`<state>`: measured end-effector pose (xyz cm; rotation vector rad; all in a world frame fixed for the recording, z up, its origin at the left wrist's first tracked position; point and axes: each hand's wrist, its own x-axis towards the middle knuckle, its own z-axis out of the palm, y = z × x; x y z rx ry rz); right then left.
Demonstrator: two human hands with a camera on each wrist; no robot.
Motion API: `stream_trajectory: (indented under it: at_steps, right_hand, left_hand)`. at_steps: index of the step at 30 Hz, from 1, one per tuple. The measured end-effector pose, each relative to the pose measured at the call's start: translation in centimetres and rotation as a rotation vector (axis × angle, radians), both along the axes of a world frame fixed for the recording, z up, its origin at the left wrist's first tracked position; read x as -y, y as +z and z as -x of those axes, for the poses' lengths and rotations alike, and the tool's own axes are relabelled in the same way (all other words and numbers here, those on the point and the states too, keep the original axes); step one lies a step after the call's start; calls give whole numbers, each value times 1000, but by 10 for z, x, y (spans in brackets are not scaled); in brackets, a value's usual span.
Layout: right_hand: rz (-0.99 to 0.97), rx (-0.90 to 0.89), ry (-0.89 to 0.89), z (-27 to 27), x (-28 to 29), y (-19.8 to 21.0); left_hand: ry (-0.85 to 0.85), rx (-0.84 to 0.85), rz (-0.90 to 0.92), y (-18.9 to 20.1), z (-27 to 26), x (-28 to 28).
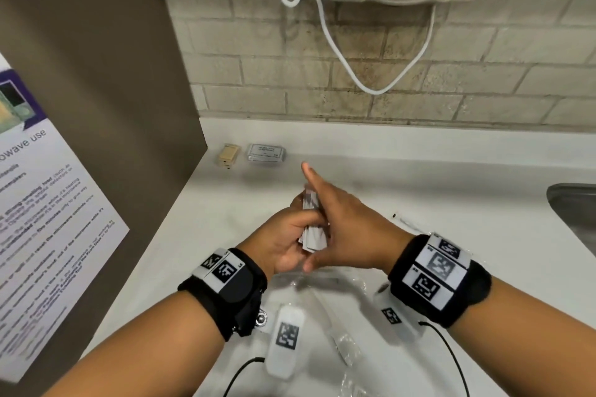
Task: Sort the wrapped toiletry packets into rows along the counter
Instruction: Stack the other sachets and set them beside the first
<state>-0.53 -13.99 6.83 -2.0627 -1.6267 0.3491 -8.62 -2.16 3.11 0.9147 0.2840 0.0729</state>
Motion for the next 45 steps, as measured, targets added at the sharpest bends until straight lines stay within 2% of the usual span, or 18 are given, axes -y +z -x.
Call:
stream_trajectory:
  at_steps: [3, 9, 13, 17, 19, 23, 27, 29, 33, 39, 42, 45]
  right_hand:
    - [-10, 12, 18, -4, 0, -8]
    - [-30, 27, -35, -2, -1, -14]
    - [7, -287, 5, -14, 3, -9]
    - [-48, -587, -138, -28, 0, -4]
    - [-38, -636, -174, -31, -3, -1]
    - [-44, -753, -261, -50, -15, -4]
    - [3, -888, -475, -85, -35, -21]
    - [13, -948, -545, -102, -49, -30]
    - [71, -935, -627, -131, -83, -50]
    - [170, -856, -668, -167, -117, -81]
    - [213, -771, -720, -174, -123, -86]
    - [284, -577, -719, -172, -129, -82]
  left_hand:
    - [2, -106, -101, -2, -1, 2]
    - [-5, -154, -289, 4, 0, 9]
    - [-82, -179, -234, 10, 4, 2]
    - [-343, -223, -149, 17, 8, -13]
    - [-386, -258, -161, 19, 2, -22]
    - [-335, -297, -252, 22, -18, -39]
    - [-48, -429, -447, 11, -45, -64]
    - [24, -449, -521, 3, -61, -75]
    - [128, -471, -595, -14, -94, -92]
    - [115, -558, -938, -47, -133, -119]
    - [48, -561, -1233, -52, -143, -124]
    - [-46, -511, -1478, -54, -146, -128]
